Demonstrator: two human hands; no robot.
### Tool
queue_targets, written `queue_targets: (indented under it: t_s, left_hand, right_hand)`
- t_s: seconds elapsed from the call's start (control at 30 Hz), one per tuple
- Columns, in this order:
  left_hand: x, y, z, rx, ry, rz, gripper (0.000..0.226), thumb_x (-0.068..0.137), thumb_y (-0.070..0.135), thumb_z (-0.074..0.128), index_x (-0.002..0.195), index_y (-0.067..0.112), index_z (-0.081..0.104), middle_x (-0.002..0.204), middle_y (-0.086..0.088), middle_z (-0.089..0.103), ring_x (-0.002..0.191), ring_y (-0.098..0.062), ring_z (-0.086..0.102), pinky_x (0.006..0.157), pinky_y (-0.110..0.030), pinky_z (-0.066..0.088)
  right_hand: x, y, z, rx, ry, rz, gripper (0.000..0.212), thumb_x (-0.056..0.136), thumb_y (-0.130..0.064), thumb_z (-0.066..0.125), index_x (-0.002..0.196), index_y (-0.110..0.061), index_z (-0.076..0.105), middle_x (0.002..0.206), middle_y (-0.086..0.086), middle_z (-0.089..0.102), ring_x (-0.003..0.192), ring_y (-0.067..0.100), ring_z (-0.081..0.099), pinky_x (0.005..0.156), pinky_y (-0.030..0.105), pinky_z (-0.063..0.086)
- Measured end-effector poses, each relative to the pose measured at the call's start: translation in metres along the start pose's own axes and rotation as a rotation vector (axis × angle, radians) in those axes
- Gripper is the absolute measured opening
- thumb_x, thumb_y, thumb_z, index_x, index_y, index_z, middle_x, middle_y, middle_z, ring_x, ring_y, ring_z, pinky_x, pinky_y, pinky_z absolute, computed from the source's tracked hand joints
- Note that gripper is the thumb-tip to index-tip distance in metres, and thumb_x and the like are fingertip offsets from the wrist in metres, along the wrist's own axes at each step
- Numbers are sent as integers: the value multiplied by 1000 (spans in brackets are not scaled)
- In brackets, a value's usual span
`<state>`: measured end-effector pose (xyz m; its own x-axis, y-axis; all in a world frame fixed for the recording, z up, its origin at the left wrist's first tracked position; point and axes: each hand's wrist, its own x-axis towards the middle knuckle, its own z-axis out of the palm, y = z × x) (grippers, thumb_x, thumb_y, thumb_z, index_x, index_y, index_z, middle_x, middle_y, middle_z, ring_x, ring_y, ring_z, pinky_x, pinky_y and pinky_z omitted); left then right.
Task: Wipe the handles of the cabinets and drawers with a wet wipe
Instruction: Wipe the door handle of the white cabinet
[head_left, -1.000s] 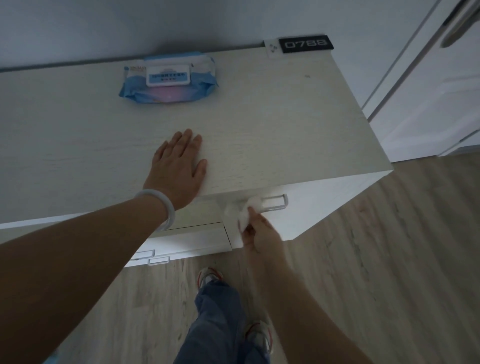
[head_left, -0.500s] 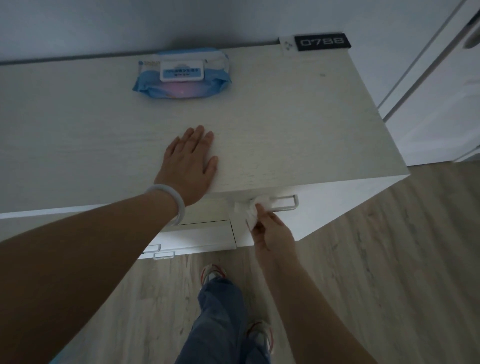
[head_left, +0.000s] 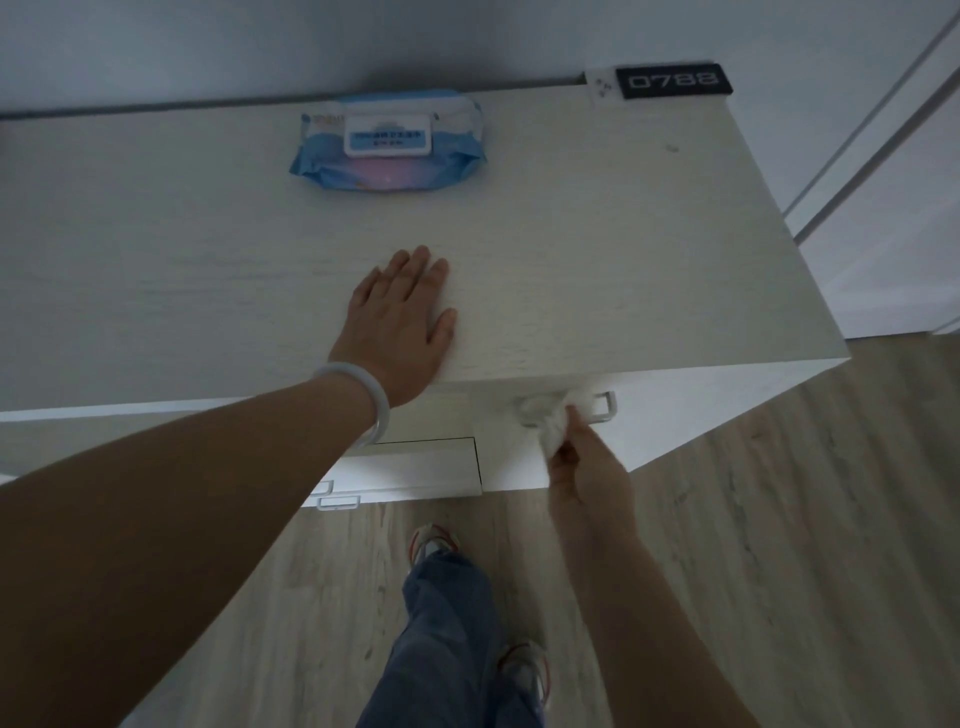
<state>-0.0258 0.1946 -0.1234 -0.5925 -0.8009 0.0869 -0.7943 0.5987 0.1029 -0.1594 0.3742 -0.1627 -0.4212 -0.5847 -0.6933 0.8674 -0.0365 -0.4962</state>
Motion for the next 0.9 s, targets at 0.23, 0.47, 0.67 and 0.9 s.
queue_targets:
  t_s: [0.23, 0.47, 0.67, 0.9]
  left_hand:
    - [1, 1, -1, 2, -1, 0, 68, 92, 49, 16, 152, 19, 25, 160, -4, 20, 148, -20, 15, 120, -38, 11]
    - [0, 1, 0, 3, -12, -4, 65, 94, 49, 18, 152, 20, 22, 160, -3, 17, 148, -19, 12, 121, -39, 9]
    - [0, 2, -1, -6, -21, 12, 63, 97, 48, 19, 153, 19, 21, 161, -4, 16, 149, -20, 11, 121, -39, 9]
    - [0, 0, 0, -19, 2, 7, 69, 92, 51, 15, 152, 19, 25, 160, -4, 19, 148, -20, 14, 121, -39, 10]
  right_hand:
    - [-7, 8, 21, -62, 83, -22, 6, 87, -8, 68, 89, -3, 71, 86, 5, 76, 83, 13, 72, 89, 30, 54]
    - [-5, 3, 30, -159, 109, 60, 8, 83, -5, 72, 81, -1, 65, 88, 9, 68, 84, 18, 65, 77, 30, 55]
    - [3, -7, 27, -220, 48, 125, 14, 80, -1, 74, 90, -1, 63, 105, 13, 67, 94, 24, 63, 79, 35, 57]
    - [19, -50, -4, -167, 82, 117, 2, 85, 4, 65, 86, 3, 65, 89, 14, 67, 77, 18, 66, 56, 26, 58]
